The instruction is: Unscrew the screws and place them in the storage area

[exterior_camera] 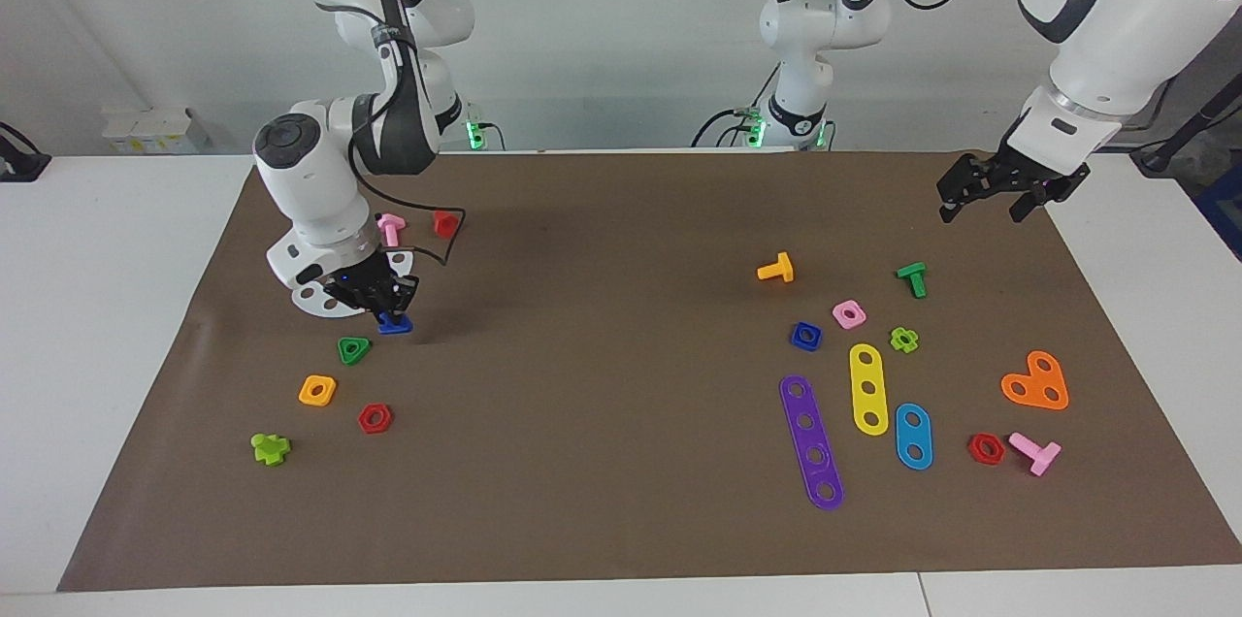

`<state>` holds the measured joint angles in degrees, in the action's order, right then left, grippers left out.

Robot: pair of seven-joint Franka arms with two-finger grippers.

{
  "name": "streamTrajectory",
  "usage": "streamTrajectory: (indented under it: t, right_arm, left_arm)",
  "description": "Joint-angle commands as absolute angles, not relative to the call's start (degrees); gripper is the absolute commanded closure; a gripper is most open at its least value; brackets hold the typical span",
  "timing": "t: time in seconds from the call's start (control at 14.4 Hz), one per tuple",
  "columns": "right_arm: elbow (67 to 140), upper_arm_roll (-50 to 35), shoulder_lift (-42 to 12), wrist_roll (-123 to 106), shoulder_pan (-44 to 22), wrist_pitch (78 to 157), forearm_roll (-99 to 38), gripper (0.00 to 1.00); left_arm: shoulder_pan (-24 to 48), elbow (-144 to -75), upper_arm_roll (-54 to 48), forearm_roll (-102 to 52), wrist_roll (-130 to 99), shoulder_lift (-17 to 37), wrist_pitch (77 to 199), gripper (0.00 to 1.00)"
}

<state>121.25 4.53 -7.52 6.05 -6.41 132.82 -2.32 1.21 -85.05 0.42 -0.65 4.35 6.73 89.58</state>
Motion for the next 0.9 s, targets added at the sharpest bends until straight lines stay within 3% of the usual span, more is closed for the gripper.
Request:
streamTrajectory:
  t: [0.0,0.55,0.62,0.69,0.83]
  right_arm:
    - [124.6,3.7,-7.0,4.1,-5.4,137.0,-4.0,1.00]
    - [124.6,3.7,-11.5,4.6,-5.5,144.0,-4.1,1.00]
    - [124.5,3.7,-11.5,4.6,-5.4,144.0,-4.1,0.82]
    - [124.1,3.7,-11.5,4.7,-5.5,143.4,-4.1,0.06]
    - [121.9,3.7,-9.6,6.5,-6.3,140.0,-4.0,0.00]
  left_arm:
    - [1.6,-87.8,0.5,0.8,5.5,4.5,91.3,0.00]
    - [1.5,-87.8,0.5,0.7,5.1,4.5,91.4,0.00]
    - [1.5,-87.8,0.5,0.7,5.2,4.5,91.4,0.00]
    - [1.5,-87.8,0.5,0.7,5.2,4.5,91.4,0.00]
    - [1.5,-87.8,0.5,0.7,5.3,4.5,91.4,0.00]
